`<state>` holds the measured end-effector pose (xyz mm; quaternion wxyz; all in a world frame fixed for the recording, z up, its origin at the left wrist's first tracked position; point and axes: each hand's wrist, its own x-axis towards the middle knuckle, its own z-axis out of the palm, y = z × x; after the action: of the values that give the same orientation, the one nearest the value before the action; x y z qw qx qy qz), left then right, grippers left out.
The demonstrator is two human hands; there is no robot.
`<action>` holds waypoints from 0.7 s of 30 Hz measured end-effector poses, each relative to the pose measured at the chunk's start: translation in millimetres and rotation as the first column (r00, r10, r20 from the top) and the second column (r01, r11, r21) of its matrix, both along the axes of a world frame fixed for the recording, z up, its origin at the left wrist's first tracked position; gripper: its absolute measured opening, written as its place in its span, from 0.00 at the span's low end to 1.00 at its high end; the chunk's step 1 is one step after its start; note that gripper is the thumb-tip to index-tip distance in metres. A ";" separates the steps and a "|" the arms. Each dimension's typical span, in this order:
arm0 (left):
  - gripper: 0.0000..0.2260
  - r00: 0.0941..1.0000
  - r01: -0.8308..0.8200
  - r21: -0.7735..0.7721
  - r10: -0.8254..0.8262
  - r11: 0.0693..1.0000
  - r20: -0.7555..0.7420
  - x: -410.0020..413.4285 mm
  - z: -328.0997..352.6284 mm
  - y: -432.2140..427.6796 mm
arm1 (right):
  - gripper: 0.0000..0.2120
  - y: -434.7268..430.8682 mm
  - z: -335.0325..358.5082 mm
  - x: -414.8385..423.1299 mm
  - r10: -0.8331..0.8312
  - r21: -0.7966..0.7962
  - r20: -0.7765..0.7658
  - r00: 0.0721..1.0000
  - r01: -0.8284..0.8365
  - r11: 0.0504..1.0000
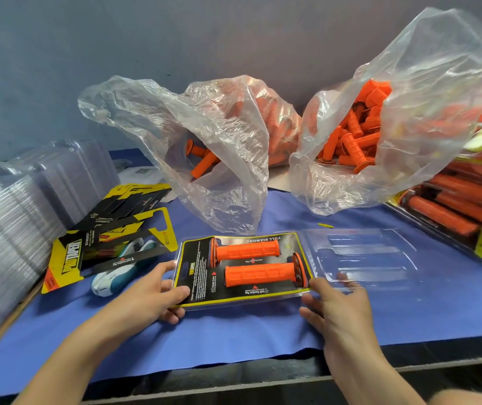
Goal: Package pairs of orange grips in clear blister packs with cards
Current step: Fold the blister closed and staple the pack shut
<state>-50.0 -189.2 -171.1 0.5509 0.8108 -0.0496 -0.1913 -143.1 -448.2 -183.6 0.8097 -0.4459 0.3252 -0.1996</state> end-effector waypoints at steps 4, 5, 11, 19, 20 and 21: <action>0.12 1.000 -0.021 -0.007 0.021 1.000 -0.001 -1.0 0.3 -2.5 | 0.25 1.0 -2.0 0.5 0.007 -0.064 -0.013 1.000 -0.008 0.998; 0.11 1.000 -0.023 -0.008 0.023 1.000 -0.001 -1.5 0.6 -3.2 | 0.25 1.1 -2.5 0.6 0.008 -0.080 -0.016 1.000 -0.009 0.997; 0.10 0.999 -0.034 -0.012 0.034 0.999 -0.002 -3.4 3.3 -5.0 | 0.26 1.7 -1.6 -1.5 0.004 -0.099 -0.015 1.000 -0.006 0.995; 0.10 0.999 -0.034 -0.024 0.034 0.999 -0.011 -1.2 2.8 -4.3 | 0.29 -0.7 -6.7 -10.7 -0.071 -0.216 -0.016 0.997 0.066 0.974; 0.10 0.999 -0.034 -0.026 0.033 0.999 -0.013 -0.9 2.4 -3.9 | 0.30 -0.2 -6.5 -12.0 -0.083 -0.236 -0.007 0.997 0.079 0.968; 0.10 0.999 -0.033 -0.030 0.033 0.999 -0.015 -0.6 1.9 -3.4 | 0.31 0.9 -5.8 -13.3 -0.093 -0.265 0.001 0.996 0.090 0.960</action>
<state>-50.6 -192.6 -169.2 0.5665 0.8018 -0.0351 -0.1871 -156.4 -447.3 -189.4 0.7308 -0.5359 0.3202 -0.2759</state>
